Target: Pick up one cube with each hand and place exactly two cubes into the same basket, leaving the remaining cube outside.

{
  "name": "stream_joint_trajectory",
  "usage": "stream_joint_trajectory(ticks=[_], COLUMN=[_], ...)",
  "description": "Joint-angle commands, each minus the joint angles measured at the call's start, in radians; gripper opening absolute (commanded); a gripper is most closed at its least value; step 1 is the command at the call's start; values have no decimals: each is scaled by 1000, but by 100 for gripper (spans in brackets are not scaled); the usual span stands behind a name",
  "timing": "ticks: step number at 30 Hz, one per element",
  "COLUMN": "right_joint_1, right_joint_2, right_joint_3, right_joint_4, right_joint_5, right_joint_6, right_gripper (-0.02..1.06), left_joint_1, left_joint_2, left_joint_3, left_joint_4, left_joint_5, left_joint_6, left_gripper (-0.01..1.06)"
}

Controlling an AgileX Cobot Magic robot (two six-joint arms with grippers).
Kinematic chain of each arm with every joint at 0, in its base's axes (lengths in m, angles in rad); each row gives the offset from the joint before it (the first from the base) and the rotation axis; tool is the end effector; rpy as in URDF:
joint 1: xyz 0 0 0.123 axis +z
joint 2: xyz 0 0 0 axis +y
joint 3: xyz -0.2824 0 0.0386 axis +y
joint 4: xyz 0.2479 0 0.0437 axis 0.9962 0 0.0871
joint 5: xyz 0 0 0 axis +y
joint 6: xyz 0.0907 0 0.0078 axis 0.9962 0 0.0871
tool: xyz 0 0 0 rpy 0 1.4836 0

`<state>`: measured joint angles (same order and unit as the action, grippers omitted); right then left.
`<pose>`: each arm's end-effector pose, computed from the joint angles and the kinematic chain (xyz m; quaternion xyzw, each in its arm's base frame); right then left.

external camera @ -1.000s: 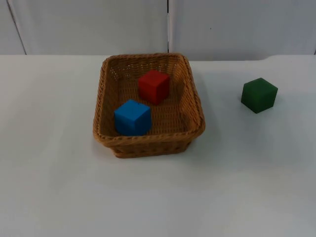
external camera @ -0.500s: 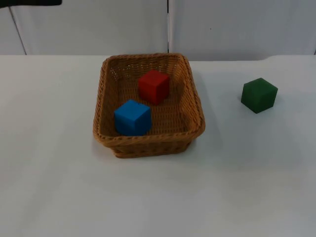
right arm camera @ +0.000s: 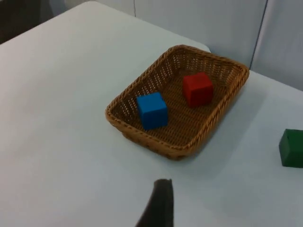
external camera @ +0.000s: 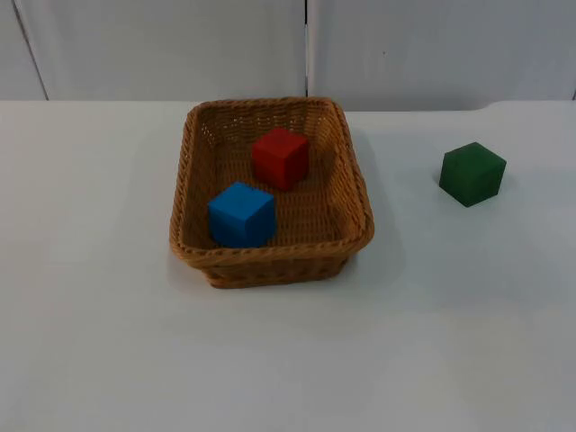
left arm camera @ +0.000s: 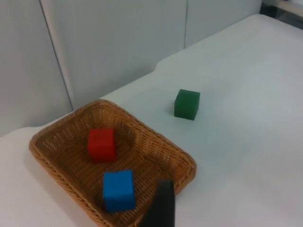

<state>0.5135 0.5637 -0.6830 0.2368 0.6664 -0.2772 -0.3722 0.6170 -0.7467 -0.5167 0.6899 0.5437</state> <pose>0.0841 0.0626 0.3404 -0.2877 0.7942 0.1720 0.5069 0.0935 -0.0673 0.3591 0.2900 0.7766 -0.1974 0.5233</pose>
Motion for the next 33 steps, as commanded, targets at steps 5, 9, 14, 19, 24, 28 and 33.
stream_joint_trajectory(ticks=[5,9,14,19,24,28,33], right_joint_1=[-1,-1,-1,-1,-1,-2,-2], right_joint_2=[-157,-245,-371,-489,-564,-564,-564], right_joint_3=[76,81,81,81,81,86,129], right_joint_4=[2,2,0,-56,-153,-157,-157], right_joint_5=[63,147,221,277,334,381,401], right_joint_6=[26,26,44,119,219,219,220], right_gripper=[73,73,73,73,73,73,73], left_joint_1=[1,1,1,1,1,1,1], left_joint_2=[-85,-126,-179,-234,-303,-342,-385], left_joint_3=[4,4,4,4,4,4,4], left_joint_4=[30,50,88,127,198,245,283], left_joint_5=[86,118,170,211,233,250,294], left_joint_6=[-7,-27,-64,-113,-170,-226,-287], left_gripper=[77,77,77,77,77,77,77])
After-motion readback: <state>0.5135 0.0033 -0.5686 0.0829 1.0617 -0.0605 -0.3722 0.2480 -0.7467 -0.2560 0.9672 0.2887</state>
